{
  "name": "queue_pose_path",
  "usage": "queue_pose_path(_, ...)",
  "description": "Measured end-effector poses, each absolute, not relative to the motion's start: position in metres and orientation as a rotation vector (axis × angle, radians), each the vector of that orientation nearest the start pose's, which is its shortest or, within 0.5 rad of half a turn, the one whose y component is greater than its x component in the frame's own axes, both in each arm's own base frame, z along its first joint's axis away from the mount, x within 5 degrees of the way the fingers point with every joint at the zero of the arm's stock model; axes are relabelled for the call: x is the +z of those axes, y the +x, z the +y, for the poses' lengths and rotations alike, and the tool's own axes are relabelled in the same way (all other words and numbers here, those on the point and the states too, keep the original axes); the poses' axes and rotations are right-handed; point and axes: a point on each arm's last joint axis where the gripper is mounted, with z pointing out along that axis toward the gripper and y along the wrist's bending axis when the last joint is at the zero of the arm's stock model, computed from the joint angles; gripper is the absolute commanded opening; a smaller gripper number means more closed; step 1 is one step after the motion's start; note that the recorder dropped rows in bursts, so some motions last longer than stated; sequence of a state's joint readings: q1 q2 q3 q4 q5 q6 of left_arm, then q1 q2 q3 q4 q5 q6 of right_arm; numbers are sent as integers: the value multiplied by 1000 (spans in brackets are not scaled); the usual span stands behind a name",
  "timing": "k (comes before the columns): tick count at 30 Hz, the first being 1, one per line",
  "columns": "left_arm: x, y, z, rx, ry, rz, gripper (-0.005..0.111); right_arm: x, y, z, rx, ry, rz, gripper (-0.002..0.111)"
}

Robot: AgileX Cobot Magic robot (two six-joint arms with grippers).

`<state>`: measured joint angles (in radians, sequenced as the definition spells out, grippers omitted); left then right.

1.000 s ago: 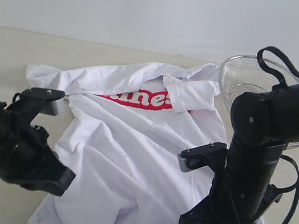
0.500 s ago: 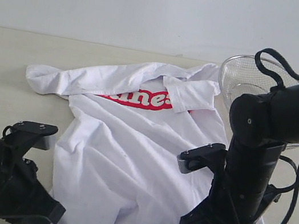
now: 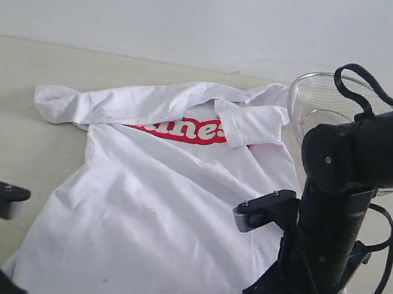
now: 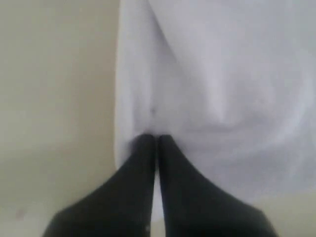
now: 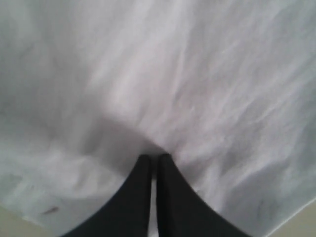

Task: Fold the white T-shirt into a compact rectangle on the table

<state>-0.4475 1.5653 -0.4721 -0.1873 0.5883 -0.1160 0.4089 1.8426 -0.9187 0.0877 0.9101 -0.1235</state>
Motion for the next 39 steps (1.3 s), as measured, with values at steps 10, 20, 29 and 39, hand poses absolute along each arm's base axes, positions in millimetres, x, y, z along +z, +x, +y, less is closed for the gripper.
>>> queue_pose_path(10,170,151,-69,-44,131,2976,5,117,238,110,46,-811,3315,0)
queue_pose_path(20,238,202,-94,-268,154,2536,5,170,241,112,87,-789,3185,0)
queue_pose_path(29,204,279,-132,-259,287,2458,5,245,311,116,41,-672,2658,0)
queue_pose_path(39,130,335,-158,-144,445,2631,5,198,371,104,182,-573,2769,0)
